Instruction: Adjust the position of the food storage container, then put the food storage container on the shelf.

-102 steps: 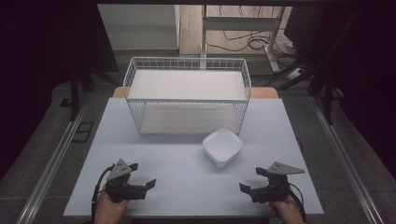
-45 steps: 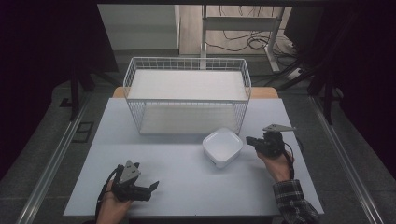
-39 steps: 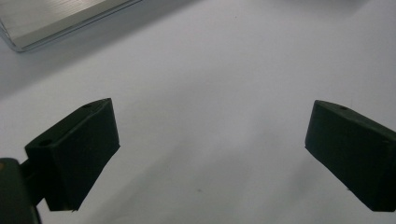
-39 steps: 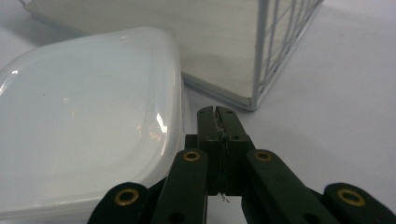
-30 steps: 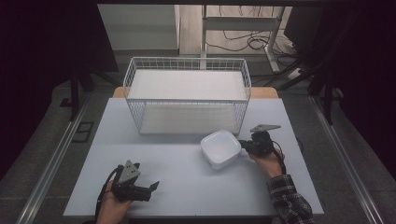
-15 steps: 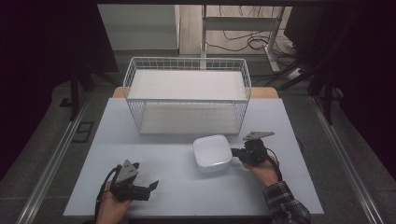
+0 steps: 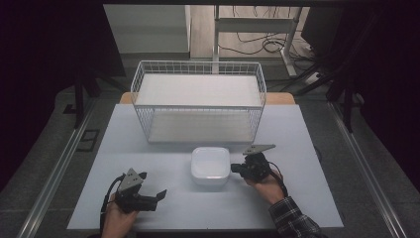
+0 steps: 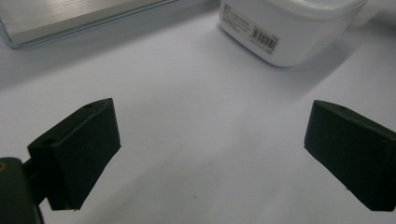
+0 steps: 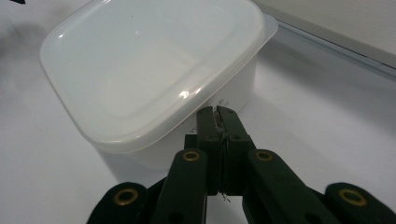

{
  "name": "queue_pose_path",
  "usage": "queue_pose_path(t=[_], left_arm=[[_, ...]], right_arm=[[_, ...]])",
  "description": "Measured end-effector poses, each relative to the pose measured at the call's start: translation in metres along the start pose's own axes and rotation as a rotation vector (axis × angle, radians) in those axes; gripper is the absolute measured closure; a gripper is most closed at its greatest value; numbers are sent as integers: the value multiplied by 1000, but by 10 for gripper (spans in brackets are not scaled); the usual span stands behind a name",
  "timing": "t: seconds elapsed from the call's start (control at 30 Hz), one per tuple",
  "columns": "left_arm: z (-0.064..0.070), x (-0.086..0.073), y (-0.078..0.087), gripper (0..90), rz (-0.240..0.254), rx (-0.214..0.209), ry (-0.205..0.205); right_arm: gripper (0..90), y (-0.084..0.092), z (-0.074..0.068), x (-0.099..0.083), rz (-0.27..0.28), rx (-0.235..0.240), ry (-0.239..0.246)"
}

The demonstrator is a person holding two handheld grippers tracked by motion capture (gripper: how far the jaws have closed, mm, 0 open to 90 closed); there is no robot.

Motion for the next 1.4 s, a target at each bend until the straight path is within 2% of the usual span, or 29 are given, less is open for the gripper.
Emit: queue_pose_path(t=[0.13,0.17,0.33,0.43,0.53,0.7,0.83,0.93,1.03,1.13,1.4], left_arm=[[1,0,-1,32,-12,-3,-6],[1,0,-1,32,-13,-3,-6],[2,0,-1,34,-22,-10,0],[4,0,-1,37,-29,-12,-9],[6,1,-1,39,-36,-12,-20],[8,1,-1,39,-48,-21,-25],[8,1,-1,36,-46,-18,-26],[8,1,-2,33,-43,-14,-33],[7,0,-2,30,-46,-13,-33],[7,1,-2,27,-40,-15,-32],[8,3,-2,30,-25,-32,-13]], right_arm=[[877,-3,-8,2,1,9,18],[871,-3,-9,2,-2,-15,24],[802,12,-3,1,44,-61,24],[699,28,-1,-3,82,-65,12],[587,42,-2,-10,107,-88,23],[354,59,-5,-22,146,-109,22],[182,66,-4,-31,169,-129,21],[94,68,-5,-40,167,-127,16],[52,65,-7,-49,142,-113,27],[40,63,-7,-50,137,-108,30],[34,62,-3,-49,151,-113,23]])
Point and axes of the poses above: each handheld gripper's, and its own axes: y roughly backward along the jaws, x roughly out of its top, z roughly to its right, the point moved 5 cm from there along -y, roughly forward along the jaws, and after that the axes turned 12 degrees about -x, right-handed, at the moved point
